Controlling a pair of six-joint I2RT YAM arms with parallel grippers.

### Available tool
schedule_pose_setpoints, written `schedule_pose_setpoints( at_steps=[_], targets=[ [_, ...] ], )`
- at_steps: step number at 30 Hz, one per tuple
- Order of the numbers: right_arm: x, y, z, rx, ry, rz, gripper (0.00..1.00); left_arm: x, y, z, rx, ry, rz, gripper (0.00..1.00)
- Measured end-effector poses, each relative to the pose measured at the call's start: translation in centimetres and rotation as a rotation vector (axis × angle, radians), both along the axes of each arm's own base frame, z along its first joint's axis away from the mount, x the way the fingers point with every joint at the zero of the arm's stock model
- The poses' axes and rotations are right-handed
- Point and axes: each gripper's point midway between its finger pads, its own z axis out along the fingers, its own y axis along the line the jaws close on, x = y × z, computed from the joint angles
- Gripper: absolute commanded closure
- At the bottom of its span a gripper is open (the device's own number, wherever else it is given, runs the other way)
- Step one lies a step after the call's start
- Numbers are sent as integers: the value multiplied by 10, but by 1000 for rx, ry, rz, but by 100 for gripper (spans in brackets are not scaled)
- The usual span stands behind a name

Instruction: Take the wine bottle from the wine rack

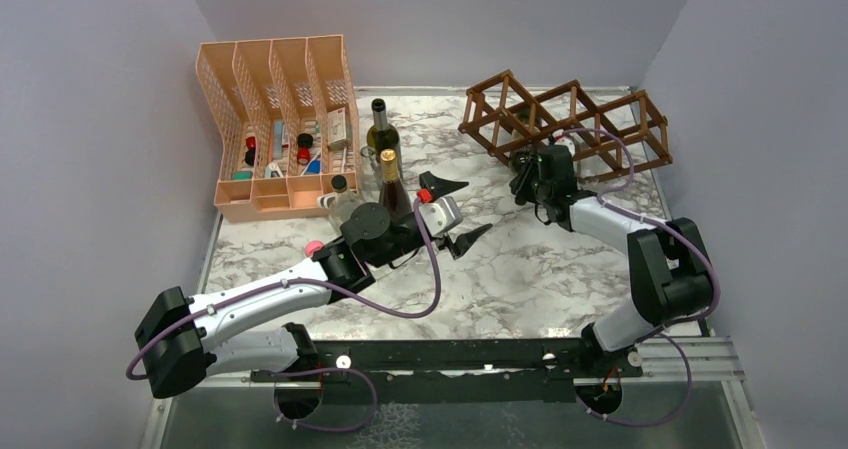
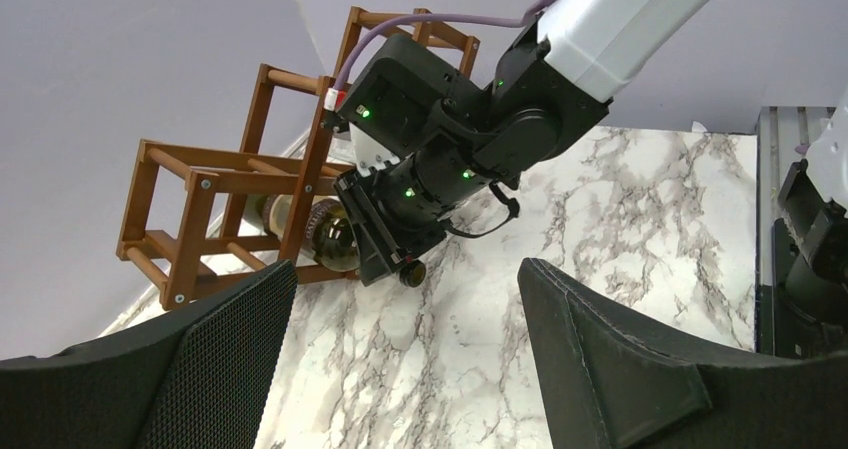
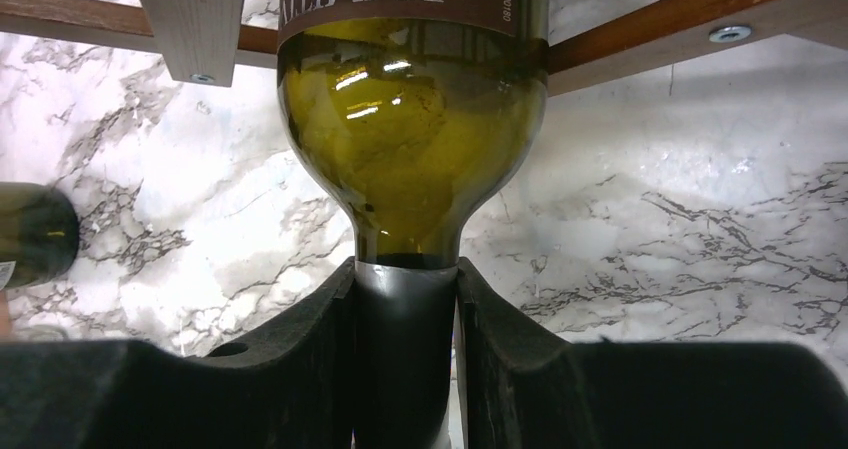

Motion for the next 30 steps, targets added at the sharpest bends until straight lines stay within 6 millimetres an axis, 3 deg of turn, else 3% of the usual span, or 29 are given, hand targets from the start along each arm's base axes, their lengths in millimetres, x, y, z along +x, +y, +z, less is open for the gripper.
schedule_pose_setpoints(
  at_steps=[12,30],
  targets=[
    [-30,1,-4,77,-24,-8,99,1,0,-1,2,1,7,13],
    [-100,-11,14,122,-92,14,99,2,-1,-3,6,4,6,13]
  ],
)
